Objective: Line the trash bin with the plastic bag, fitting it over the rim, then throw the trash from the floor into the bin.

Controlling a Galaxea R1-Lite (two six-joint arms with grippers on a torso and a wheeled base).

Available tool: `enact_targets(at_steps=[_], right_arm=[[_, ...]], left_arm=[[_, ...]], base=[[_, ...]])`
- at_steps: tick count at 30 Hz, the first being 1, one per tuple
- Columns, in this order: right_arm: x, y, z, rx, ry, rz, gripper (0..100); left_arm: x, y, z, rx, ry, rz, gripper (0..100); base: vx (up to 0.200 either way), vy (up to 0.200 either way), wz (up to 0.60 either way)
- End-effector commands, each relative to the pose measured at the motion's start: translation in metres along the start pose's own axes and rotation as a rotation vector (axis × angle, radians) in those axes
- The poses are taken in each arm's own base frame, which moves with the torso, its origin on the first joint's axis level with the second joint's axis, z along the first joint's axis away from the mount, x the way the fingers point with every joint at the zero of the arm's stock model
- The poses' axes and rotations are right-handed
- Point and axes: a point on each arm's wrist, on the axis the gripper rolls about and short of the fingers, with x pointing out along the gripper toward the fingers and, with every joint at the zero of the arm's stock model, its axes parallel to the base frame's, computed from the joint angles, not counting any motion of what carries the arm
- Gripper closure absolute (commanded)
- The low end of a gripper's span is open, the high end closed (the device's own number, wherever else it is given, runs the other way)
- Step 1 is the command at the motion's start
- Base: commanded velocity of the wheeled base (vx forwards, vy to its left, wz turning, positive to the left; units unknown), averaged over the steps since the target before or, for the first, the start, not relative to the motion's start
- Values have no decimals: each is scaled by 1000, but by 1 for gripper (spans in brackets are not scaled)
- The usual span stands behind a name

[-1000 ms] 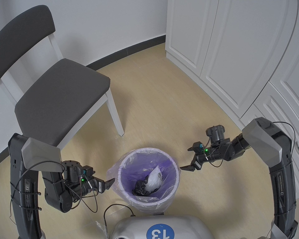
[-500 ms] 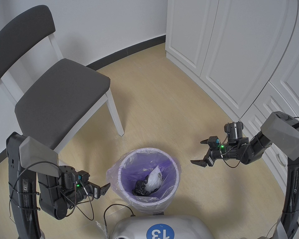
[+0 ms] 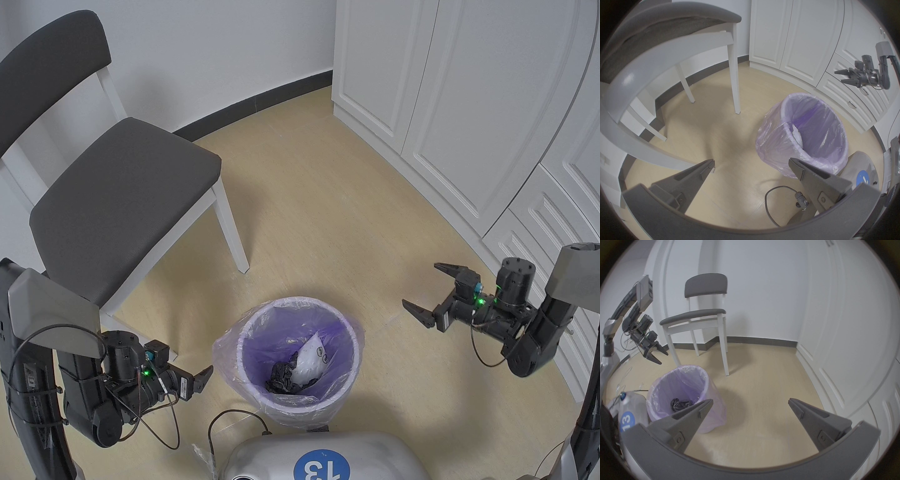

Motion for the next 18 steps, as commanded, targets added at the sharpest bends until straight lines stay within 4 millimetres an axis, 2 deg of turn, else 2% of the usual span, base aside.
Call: enact_targets(at_steps=[1, 5, 8, 10, 13, 14, 18], right_arm=[[-45, 14, 3, 156, 56, -153, 0], [-61, 21, 9, 277, 68, -216, 0], [-67, 20, 15, 323, 53, -281, 0], [-72, 19, 24, 386, 22, -369, 0], [-79, 22, 32, 435, -9, -404, 0], [-85, 23, 37, 467, -29, -421, 0], [-94, 19, 53, 470, -107, -462, 0]], left_arm=[[-34, -6, 22, 22, -87, 92, 0], [-54, -4, 29, 15, -133, 116, 0], [-64, -3, 35, 10, -169, 126, 0], [-80, -2, 41, 9, -221, 129, 0], [-89, -4, 49, 7, -277, 123, 0], [-98, -4, 55, 5, -324, 138, 0], [-112, -2, 64, -1, -393, 176, 0]], base=[[0, 0, 0], [0, 0, 0], [0, 0, 0], [0, 0, 0], [0, 0, 0], [0, 0, 0], [0, 0, 0]])
